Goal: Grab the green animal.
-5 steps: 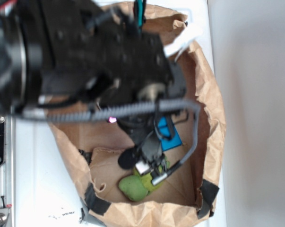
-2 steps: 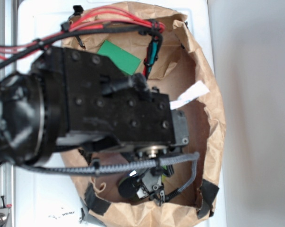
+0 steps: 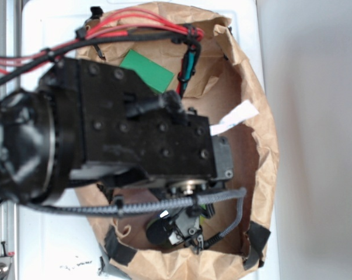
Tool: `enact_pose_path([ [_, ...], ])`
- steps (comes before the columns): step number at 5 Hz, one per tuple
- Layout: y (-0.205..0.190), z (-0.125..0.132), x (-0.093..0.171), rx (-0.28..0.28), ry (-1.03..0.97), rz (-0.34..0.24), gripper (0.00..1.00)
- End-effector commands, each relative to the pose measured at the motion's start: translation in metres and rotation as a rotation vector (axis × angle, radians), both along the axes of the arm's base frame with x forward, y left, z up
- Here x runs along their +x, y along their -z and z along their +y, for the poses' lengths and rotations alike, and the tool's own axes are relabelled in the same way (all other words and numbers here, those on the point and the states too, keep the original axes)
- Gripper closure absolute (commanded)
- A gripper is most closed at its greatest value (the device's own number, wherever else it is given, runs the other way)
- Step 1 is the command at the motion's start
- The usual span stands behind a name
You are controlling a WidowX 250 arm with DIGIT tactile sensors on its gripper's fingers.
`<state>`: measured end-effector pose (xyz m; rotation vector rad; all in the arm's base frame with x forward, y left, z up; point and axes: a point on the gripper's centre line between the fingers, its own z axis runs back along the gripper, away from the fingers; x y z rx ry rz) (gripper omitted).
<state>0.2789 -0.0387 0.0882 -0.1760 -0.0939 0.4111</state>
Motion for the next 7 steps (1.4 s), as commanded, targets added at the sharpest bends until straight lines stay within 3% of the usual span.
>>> enact_pose_path([
  [1,0.022,-0.014,0.018,-0.113,-0.057,-0.075,0.0],
  [4,0.0,-0.013,0.026,-0.226,-0.069,-0.067,0.0],
  [7,0.052,-0.049,0.005,-0.076,0.011,-0.056,0.0],
])
